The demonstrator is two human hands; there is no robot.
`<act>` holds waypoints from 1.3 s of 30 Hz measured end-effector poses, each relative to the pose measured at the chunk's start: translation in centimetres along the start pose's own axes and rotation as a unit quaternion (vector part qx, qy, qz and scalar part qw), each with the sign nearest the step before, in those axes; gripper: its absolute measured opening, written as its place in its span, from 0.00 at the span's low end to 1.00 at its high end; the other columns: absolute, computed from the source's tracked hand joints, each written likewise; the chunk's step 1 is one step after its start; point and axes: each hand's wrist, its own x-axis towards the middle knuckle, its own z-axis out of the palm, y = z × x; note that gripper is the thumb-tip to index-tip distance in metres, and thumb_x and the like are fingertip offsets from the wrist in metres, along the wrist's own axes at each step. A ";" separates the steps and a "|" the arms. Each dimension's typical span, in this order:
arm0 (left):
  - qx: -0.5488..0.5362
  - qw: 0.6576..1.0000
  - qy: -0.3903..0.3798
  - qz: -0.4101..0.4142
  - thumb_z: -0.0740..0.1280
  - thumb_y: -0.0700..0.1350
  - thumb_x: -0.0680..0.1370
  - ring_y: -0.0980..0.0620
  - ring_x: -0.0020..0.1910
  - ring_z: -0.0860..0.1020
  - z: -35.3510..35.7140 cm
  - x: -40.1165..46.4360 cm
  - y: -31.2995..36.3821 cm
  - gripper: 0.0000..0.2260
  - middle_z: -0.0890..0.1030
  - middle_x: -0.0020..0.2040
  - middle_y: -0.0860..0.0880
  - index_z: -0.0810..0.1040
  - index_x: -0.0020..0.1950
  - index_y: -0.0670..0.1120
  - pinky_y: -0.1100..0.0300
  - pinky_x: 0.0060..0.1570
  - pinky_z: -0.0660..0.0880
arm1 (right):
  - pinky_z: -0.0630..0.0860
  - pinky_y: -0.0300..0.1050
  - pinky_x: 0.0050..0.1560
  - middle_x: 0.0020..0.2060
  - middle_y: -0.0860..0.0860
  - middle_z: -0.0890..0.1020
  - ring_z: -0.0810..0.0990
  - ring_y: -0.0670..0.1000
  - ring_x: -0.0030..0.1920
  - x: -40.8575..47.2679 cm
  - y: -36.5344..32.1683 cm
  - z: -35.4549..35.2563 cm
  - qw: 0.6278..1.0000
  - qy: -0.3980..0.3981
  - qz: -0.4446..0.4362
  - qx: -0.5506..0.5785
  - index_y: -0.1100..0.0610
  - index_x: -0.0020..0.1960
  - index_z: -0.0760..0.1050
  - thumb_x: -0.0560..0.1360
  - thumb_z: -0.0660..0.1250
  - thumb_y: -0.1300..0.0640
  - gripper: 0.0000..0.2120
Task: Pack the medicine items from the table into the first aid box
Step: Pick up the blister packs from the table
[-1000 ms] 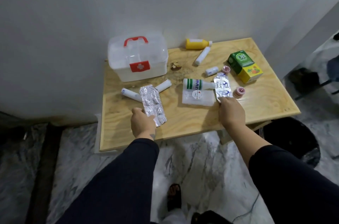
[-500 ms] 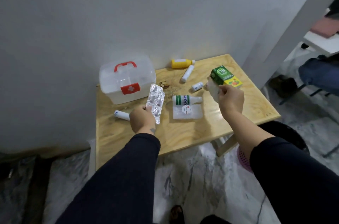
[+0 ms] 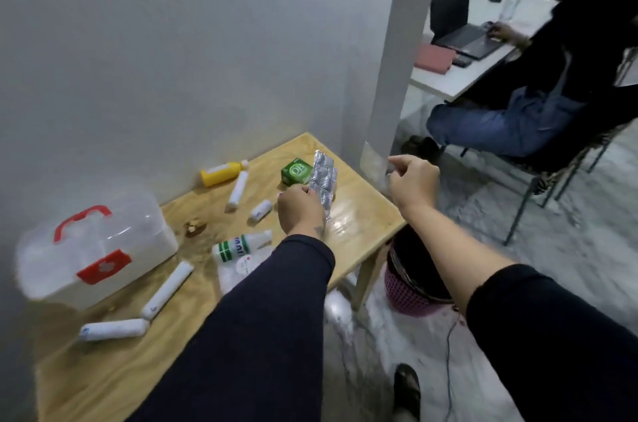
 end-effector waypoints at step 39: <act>0.327 0.841 -0.373 0.216 0.66 0.49 0.78 0.45 0.65 0.75 20.8 1.6 11.7 0.21 0.76 0.68 0.46 0.72 0.70 0.47 0.51 0.64 0.72 | 0.71 0.50 0.66 0.68 0.57 0.73 0.72 0.58 0.67 14.6 17.2 -4.1 0.872 -0.403 0.018 -0.277 0.59 0.70 0.68 0.73 0.68 0.53 0.27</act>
